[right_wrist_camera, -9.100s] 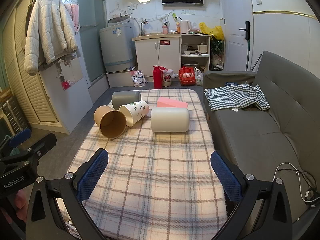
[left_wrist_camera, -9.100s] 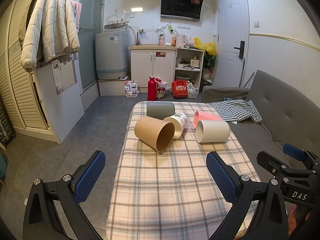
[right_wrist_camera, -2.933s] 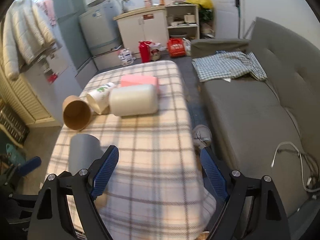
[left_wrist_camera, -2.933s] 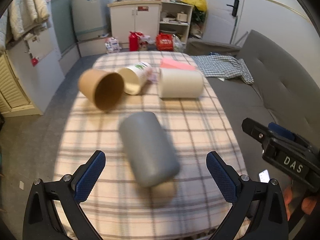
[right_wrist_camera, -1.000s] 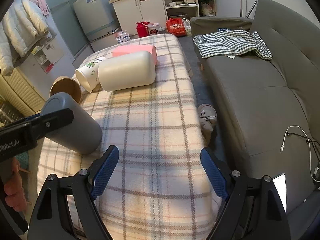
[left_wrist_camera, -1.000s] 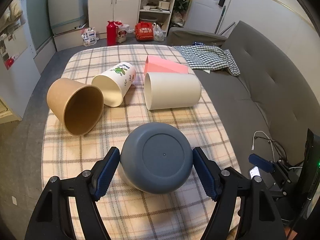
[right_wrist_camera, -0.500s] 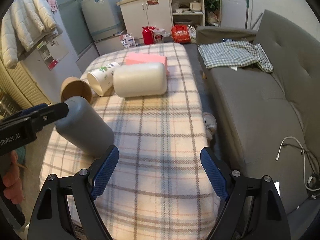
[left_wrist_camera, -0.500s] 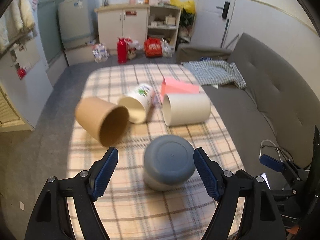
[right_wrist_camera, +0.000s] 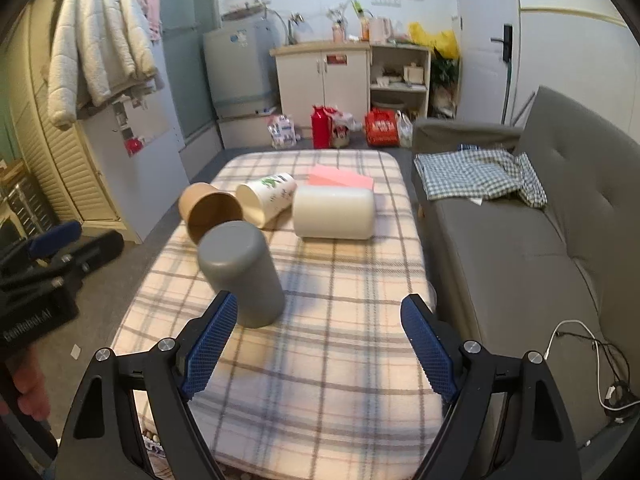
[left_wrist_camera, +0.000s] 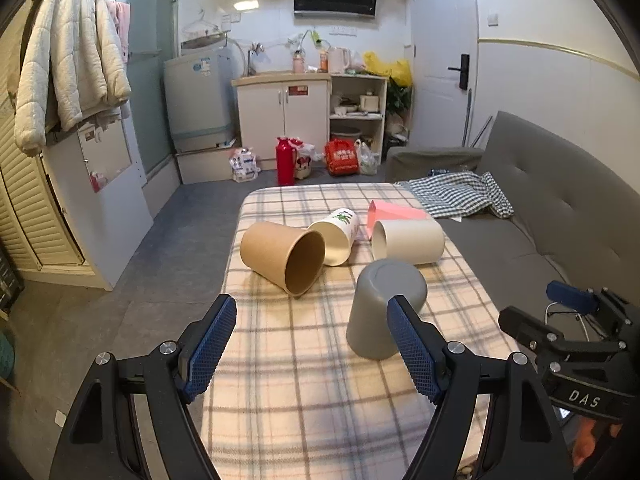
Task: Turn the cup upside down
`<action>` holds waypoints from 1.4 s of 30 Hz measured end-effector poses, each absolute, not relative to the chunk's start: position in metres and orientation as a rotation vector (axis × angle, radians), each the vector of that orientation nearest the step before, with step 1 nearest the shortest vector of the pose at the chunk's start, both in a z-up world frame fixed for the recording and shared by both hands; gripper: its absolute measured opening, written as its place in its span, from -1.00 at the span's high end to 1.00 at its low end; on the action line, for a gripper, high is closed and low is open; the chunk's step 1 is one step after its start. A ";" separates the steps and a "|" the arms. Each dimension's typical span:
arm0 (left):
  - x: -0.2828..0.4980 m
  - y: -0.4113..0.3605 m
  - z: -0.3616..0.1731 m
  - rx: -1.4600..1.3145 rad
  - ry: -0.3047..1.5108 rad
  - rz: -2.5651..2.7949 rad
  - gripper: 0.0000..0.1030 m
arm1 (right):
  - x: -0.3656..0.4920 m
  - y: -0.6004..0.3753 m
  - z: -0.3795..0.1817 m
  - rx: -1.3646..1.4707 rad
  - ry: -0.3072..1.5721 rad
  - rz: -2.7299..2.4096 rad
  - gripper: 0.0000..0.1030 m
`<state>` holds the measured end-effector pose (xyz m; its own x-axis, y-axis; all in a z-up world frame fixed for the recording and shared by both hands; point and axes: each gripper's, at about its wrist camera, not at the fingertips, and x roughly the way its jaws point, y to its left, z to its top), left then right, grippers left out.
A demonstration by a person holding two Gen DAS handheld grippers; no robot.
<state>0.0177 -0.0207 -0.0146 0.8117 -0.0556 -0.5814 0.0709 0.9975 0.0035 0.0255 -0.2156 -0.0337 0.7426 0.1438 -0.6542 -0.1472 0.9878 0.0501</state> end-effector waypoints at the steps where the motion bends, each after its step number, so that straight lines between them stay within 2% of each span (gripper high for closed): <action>1: 0.013 -0.020 -0.016 0.025 0.613 -0.064 -0.72 | 0.021 -0.213 -0.034 -0.009 0.708 0.160 -0.63; 2: 0.010 -0.019 -0.017 0.020 0.606 -0.059 -0.84 | 0.018 -0.211 -0.035 -0.010 0.706 0.159 -0.63; 9: -0.007 -0.015 -0.025 0.003 0.596 -0.053 -0.84 | 0.004 -0.208 -0.045 -0.013 0.690 0.125 -0.63; 11: -0.009 -0.014 -0.029 0.000 0.597 -0.046 -0.84 | 0.002 -0.209 -0.047 -0.006 0.694 0.118 -0.72; 12: -0.010 -0.013 -0.030 -0.001 0.599 -0.045 -0.85 | 0.002 -0.210 -0.048 -0.001 0.693 0.110 -0.84; 13: -0.012 -0.014 -0.032 0.000 0.602 -0.044 -0.85 | 0.001 -0.212 -0.047 0.003 0.685 0.099 -0.88; 15: -0.014 -0.014 -0.034 0.014 0.604 -0.030 -1.00 | 0.000 -0.214 -0.046 0.004 0.677 0.090 -0.91; 18: -0.016 -0.016 -0.034 0.023 0.597 -0.020 -1.00 | 0.000 -0.216 -0.046 0.010 0.674 0.083 -1.00; 42: -0.011 -0.017 -0.039 0.020 0.636 -0.022 -1.00 | 0.003 -0.216 -0.052 0.015 0.691 0.086 -1.00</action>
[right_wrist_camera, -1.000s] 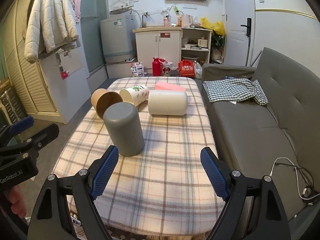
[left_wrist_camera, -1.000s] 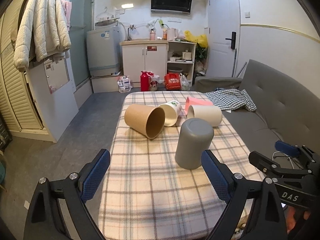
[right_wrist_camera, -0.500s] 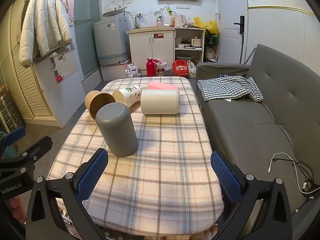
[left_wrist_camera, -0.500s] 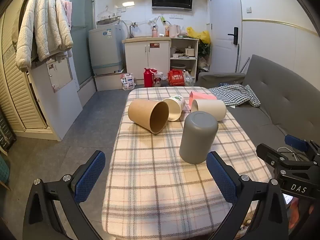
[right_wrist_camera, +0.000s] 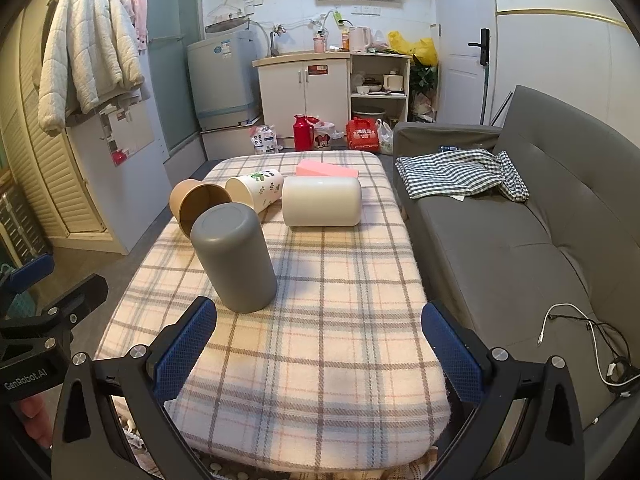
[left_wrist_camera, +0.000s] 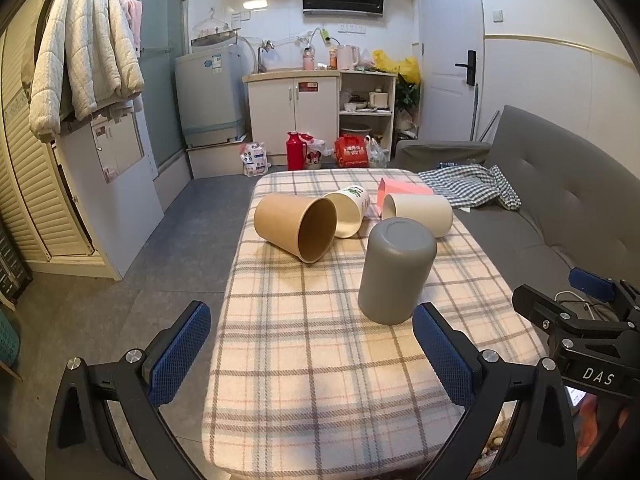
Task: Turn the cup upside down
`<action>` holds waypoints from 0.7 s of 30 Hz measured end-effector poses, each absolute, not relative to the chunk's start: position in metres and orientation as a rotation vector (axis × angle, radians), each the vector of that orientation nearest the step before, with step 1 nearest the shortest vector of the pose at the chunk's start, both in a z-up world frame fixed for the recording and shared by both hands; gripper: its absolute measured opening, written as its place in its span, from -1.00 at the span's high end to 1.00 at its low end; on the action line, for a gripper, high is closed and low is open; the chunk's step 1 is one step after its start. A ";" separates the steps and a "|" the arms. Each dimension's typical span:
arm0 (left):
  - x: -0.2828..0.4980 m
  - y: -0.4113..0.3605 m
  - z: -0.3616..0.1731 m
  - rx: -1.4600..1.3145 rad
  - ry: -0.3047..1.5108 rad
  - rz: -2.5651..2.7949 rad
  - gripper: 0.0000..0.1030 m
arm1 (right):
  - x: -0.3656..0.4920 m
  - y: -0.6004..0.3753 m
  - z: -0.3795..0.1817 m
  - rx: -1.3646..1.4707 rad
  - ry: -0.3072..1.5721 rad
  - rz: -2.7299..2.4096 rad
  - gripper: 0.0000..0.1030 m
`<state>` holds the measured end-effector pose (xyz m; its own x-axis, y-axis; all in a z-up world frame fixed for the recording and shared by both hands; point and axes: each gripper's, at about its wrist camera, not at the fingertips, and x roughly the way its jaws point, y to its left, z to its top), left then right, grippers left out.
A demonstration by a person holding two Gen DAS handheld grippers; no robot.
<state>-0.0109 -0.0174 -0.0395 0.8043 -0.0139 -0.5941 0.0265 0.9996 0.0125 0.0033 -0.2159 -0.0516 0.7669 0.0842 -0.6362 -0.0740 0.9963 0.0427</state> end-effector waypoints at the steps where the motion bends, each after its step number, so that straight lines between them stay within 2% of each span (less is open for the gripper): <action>1: -0.011 -0.018 -0.040 0.020 0.637 -0.020 -1.00 | 0.003 -0.216 -0.052 0.015 0.692 0.086 -1.00; 21: -0.012 -0.013 -0.043 0.018 0.636 -0.022 -1.00 | 0.000 -0.215 -0.050 0.011 0.683 0.087 -1.00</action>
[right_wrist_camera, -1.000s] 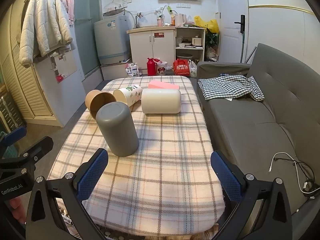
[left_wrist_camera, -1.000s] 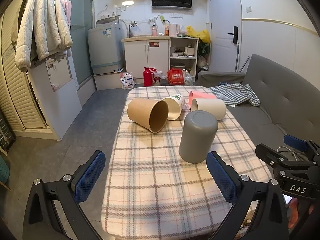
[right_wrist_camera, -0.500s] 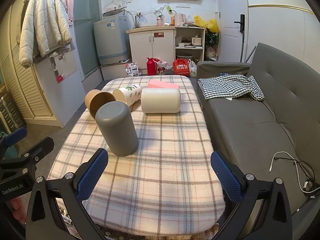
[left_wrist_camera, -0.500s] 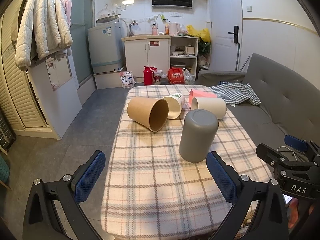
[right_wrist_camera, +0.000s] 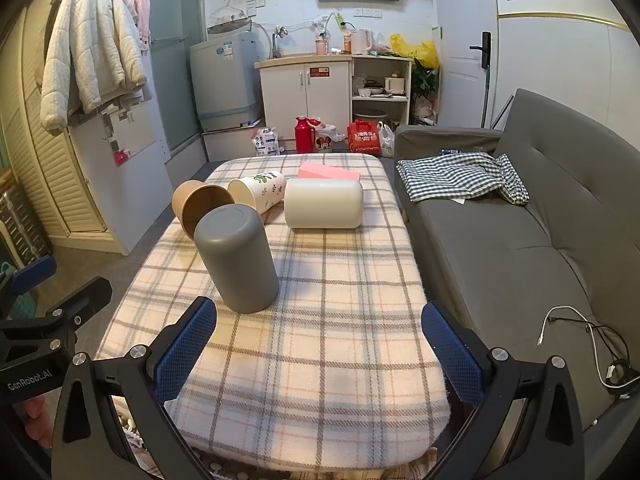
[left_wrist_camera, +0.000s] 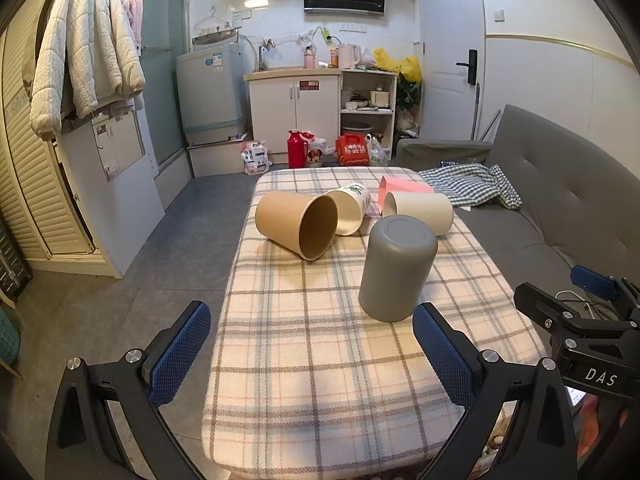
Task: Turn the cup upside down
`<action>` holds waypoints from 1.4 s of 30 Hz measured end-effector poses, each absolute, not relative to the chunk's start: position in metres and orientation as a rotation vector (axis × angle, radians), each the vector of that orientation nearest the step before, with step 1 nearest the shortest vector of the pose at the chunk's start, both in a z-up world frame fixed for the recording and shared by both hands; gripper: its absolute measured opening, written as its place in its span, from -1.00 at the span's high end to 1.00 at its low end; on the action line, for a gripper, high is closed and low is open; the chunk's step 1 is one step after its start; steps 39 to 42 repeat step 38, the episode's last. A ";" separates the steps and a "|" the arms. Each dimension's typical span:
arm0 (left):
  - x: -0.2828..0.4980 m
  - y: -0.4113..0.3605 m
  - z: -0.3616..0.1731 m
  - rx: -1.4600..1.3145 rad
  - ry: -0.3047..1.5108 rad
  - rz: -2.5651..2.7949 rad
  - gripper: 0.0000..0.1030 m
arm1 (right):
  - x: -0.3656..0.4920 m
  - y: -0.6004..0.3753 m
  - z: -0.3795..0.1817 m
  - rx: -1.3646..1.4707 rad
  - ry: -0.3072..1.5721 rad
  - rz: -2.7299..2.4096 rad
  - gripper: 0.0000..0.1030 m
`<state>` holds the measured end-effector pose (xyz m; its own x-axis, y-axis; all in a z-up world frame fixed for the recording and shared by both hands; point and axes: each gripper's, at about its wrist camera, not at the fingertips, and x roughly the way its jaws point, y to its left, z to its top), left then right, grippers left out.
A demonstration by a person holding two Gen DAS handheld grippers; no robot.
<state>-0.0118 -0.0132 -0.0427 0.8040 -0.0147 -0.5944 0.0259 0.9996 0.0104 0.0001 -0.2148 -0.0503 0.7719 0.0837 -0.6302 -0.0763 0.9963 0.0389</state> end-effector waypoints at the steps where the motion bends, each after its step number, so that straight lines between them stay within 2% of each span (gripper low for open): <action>1: -0.012 -0.013 -0.043 0.018 0.636 -0.021 -1.00 | 0.000 -0.215 -0.050 0.011 0.684 0.087 -1.00; 42: -0.015 -0.014 -0.048 0.019 0.629 -0.026 -1.00 | 0.000 -0.214 -0.052 0.012 0.698 0.087 -1.00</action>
